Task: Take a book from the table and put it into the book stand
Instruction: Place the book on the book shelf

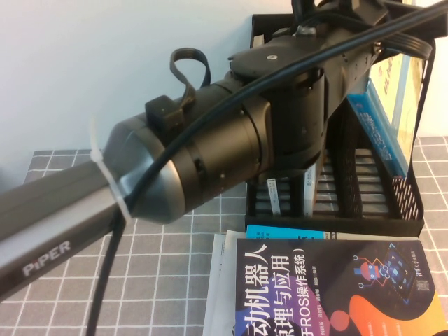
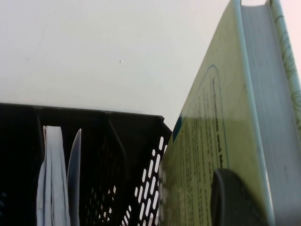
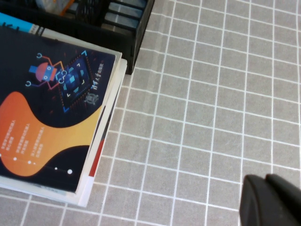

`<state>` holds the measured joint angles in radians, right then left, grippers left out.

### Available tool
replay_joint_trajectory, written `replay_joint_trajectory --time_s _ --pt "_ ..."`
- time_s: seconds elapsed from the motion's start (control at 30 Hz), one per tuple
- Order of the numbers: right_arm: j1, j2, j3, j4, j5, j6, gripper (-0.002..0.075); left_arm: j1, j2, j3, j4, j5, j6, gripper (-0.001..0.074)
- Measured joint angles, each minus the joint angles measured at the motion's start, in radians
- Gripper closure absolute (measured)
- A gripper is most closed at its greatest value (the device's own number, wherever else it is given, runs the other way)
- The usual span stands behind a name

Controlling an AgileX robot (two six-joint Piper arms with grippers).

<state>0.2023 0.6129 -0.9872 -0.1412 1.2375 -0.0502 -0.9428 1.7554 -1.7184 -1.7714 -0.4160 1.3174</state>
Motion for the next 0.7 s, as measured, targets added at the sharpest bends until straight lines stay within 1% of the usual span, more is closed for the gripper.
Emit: replay_joint_trajectory --time_s 0.2,0.4,0.7 --pt "0.000 0.000 0.000 0.000 -0.018 -0.004 0.0729 0.000 0.038 -0.017 0.002 -0.006 -0.015 0.0540" --pt "0.000 0.000 0.000 0.000 -0.018 -0.006 0.0729 0.000 0.051 -0.023 0.008 -0.053 -0.032 0.0542" --pt "0.000 0.000 0.000 0.022 -0.022 -0.006 0.0729 0.000 0.053 -0.012 -0.001 -0.101 0.053 0.0543"
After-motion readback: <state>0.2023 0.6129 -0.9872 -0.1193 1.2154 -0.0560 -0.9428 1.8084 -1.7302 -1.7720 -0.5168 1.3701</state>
